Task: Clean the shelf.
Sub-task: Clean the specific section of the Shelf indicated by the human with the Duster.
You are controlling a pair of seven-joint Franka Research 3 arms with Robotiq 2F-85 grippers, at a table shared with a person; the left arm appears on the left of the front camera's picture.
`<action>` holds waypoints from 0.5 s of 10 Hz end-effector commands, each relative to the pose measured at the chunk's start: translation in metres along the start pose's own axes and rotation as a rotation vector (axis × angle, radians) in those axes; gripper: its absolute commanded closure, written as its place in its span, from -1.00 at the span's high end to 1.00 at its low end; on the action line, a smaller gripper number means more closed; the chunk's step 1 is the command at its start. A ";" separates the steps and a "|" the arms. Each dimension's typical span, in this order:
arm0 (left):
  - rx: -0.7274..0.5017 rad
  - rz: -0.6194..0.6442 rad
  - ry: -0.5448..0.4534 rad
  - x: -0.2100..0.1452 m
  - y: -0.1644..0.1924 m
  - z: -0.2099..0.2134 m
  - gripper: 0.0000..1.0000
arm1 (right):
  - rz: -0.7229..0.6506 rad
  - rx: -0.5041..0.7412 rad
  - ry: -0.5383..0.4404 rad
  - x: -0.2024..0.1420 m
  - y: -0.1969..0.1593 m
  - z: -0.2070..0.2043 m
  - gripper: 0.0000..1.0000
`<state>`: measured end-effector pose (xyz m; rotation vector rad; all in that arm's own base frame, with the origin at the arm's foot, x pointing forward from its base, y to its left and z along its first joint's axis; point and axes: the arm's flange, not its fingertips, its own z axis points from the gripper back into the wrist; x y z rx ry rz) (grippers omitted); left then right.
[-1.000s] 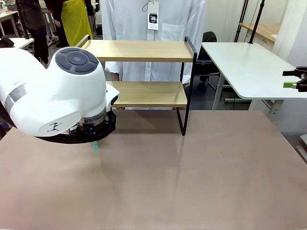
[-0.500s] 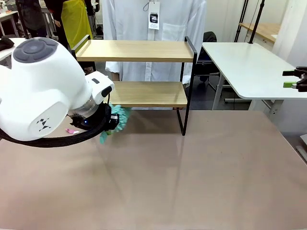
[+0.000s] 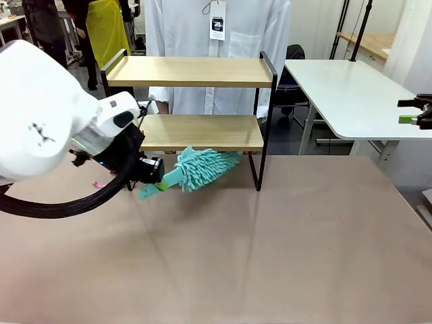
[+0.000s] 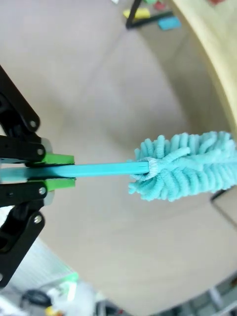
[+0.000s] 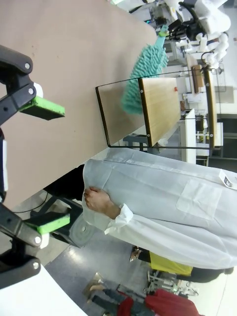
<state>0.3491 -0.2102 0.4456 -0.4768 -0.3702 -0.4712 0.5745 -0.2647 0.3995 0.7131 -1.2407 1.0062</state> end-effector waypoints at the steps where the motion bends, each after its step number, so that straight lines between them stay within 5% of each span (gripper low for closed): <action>1: -0.112 -0.138 0.089 -0.029 0.026 0.016 -0.74 | 0.005 -0.003 0.001 0.003 0.000 0.000 1.00; 5: -0.093 -0.357 0.221 -0.033 0.030 0.072 -0.74 | 0.005 -0.003 0.001 0.003 0.000 0.000 1.00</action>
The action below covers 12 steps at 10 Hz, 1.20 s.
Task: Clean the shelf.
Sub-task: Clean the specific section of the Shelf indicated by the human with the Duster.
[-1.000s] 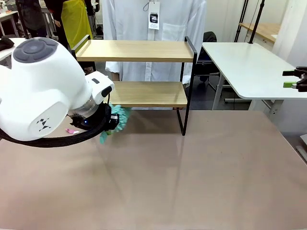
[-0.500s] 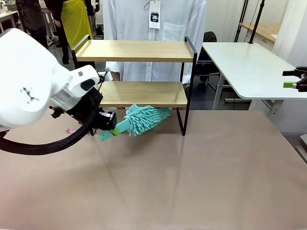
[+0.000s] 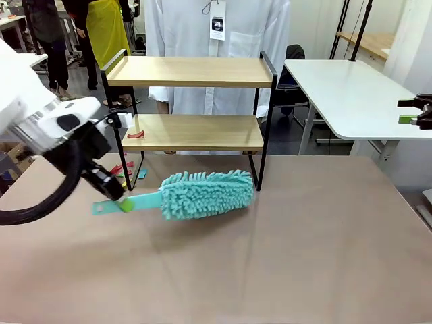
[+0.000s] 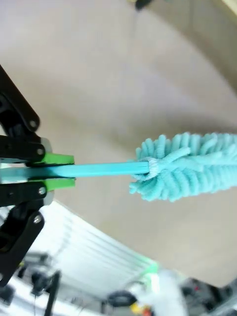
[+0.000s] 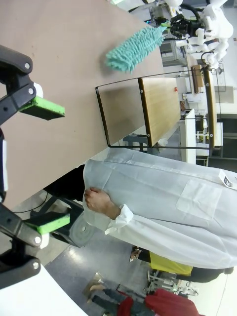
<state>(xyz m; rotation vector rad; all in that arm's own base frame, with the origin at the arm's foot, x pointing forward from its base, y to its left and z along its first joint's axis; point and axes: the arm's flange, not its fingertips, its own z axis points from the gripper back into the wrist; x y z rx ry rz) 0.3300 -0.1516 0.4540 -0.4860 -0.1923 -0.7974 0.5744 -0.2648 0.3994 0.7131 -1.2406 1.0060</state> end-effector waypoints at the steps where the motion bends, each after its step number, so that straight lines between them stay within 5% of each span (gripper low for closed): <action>1: 0.052 -0.182 0.033 -0.013 -0.014 0.051 -0.74 | 0.005 -0.003 0.001 0.003 0.000 0.000 1.00; 3: 0.112 -0.300 0.086 -0.022 -0.027 0.094 -0.74 | 0.005 -0.003 0.001 0.003 0.000 0.000 1.00; 6: 0.234 -0.416 0.303 0.000 -0.062 0.123 -0.74 | 0.005 -0.003 0.001 0.003 0.000 0.000 1.00; 12: 0.213 -0.362 0.264 -0.016 -0.062 0.122 -0.74 | 0.005 -0.003 0.001 0.003 0.000 0.000 1.00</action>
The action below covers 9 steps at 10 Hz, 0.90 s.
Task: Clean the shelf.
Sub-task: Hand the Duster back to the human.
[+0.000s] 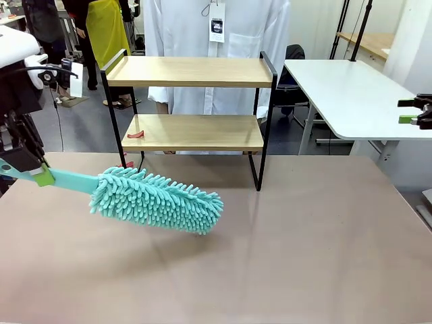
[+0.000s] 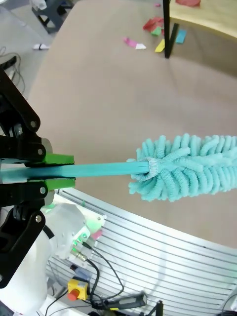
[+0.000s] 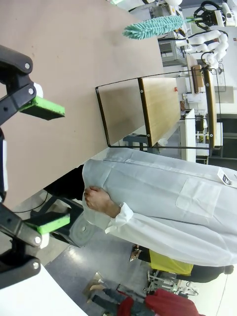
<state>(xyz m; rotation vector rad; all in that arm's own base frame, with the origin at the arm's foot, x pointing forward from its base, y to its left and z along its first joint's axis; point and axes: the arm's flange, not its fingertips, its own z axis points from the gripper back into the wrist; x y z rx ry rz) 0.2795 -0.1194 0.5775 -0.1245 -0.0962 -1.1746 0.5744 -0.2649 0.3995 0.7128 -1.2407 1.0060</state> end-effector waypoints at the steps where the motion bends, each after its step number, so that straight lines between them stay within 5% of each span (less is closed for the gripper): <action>1: 0.000 0.002 -0.027 -0.002 -0.003 -0.001 -0.74 | 0.005 -0.003 0.001 0.003 0.000 -0.001 1.00; 7: 0.001 -0.001 -0.002 0.000 -0.001 0.000 -0.74 | 0.000 0.000 0.000 0.000 0.000 0.000 1.00; 9: -0.039 -0.167 -0.095 -0.018 -0.014 0.017 -0.74 | 0.029 0.250 -0.062 0.052 0.034 -0.033 1.00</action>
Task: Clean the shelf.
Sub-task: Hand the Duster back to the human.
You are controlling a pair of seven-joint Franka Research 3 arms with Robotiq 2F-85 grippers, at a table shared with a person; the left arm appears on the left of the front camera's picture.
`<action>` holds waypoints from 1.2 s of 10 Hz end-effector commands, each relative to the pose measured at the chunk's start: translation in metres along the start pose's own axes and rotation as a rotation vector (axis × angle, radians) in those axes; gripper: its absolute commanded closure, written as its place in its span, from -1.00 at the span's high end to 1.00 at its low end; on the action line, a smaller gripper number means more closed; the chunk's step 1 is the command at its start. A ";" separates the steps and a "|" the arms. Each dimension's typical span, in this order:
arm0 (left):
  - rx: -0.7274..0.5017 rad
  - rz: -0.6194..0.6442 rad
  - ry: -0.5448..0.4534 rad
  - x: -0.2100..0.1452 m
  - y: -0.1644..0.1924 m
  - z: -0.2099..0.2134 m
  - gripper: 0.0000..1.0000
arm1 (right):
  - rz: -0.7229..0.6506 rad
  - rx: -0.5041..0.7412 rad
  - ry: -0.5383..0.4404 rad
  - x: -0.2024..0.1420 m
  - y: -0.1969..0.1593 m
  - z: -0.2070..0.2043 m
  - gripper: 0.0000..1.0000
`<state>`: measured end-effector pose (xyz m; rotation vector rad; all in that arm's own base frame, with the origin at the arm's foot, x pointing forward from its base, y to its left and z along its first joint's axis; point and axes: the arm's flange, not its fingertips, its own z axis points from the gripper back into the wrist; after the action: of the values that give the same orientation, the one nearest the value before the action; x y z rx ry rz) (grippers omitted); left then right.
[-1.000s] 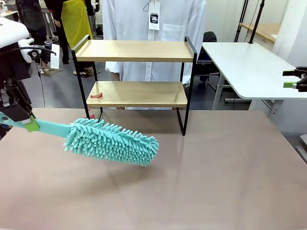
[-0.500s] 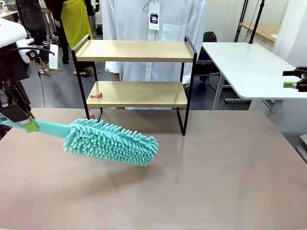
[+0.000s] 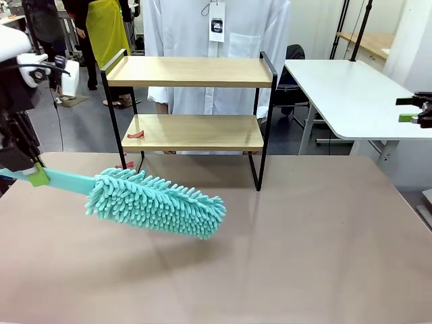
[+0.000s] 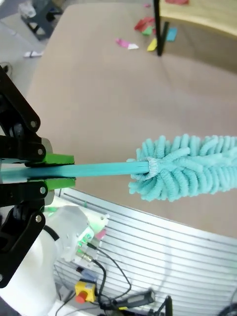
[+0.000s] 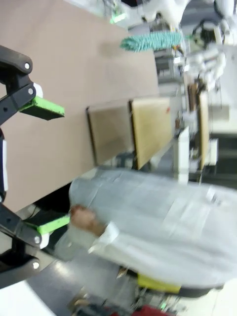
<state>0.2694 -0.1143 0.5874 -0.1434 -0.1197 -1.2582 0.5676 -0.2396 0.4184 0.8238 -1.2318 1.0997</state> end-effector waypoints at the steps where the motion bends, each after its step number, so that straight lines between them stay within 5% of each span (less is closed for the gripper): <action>1: -0.047 -0.125 -0.159 -0.010 -0.009 -0.001 -0.74 | 0.013 0.194 -0.035 0.044 0.027 -0.046 1.00; 4: -0.041 -0.179 -0.363 -0.006 -0.021 -0.031 -0.74 | -0.111 0.359 -0.099 0.072 0.085 -0.110 1.00; 8: -0.008 -0.227 -0.563 0.011 -0.005 -0.084 -0.74 | -0.224 0.344 -0.106 0.055 0.166 -0.167 1.00; 10: 0.035 -0.208 -0.616 0.012 -0.002 -0.091 -0.74 | -0.194 0.349 -0.183 0.045 0.174 -0.165 1.00; 12: 0.025 -0.189 -0.549 0.027 0.014 -0.059 -0.74 | -0.227 0.379 -0.112 0.045 0.166 -0.166 1.00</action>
<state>0.2967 -0.1472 0.5276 -0.4567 -0.6365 -1.3849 0.4523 -0.0245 0.4131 1.3040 -1.0207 1.1133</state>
